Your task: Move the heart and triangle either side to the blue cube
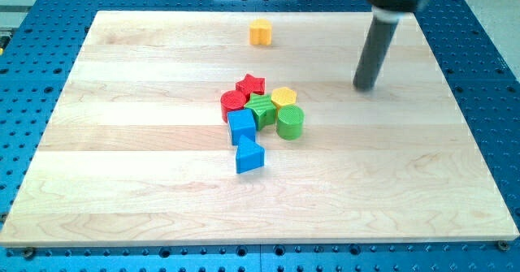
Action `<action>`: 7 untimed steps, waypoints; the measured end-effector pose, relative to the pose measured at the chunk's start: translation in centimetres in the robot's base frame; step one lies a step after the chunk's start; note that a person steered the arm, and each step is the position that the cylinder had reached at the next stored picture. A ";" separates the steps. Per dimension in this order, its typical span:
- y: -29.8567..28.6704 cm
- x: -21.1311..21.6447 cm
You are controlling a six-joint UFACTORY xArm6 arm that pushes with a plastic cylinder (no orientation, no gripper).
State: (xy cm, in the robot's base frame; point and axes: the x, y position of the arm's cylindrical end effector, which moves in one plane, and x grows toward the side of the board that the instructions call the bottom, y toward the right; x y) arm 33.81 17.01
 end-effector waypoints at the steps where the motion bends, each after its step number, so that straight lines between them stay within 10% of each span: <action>1: -3.6 -6.9; 3: -15.0 -9.9; 5: -29.2 -3.3; 7: -28.2 7.2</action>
State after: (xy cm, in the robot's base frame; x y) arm 41.04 -11.18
